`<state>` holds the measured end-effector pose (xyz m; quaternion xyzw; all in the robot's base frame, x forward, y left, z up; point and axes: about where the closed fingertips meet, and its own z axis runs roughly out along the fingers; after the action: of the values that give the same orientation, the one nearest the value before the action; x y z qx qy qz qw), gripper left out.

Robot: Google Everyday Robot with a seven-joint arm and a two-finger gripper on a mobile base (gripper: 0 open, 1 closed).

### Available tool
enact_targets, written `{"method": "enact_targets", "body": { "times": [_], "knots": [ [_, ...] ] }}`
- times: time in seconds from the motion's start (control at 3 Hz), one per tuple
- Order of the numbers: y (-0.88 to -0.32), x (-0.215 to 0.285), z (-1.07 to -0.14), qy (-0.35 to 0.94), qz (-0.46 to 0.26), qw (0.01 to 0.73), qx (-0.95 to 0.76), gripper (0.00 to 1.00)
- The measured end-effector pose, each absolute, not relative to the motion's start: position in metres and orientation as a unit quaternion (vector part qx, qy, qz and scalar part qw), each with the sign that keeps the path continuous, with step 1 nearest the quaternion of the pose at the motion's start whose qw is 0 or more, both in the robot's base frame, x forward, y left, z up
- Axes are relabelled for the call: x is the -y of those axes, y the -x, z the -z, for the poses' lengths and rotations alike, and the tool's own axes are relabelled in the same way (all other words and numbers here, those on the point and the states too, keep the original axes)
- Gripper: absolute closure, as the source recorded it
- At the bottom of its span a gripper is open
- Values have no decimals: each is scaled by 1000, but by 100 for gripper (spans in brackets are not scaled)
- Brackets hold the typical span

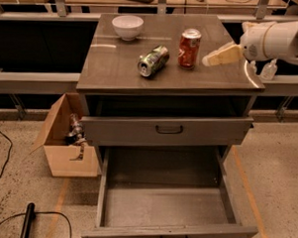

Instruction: Place coke can into middle drawer

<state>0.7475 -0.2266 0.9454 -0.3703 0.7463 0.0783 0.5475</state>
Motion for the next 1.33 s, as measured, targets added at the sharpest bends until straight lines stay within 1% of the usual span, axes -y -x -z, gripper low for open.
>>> {"method": "enact_targets", "body": {
  "times": [0.67, 1.0, 1.33],
  "knots": [
    [-787, 172, -885, 354, -146, 556, -738, 0],
    [-809, 152, -874, 352, -163, 565, -728, 0],
    [-831, 143, -874, 352, -164, 578, -718, 0]
  ]
}}
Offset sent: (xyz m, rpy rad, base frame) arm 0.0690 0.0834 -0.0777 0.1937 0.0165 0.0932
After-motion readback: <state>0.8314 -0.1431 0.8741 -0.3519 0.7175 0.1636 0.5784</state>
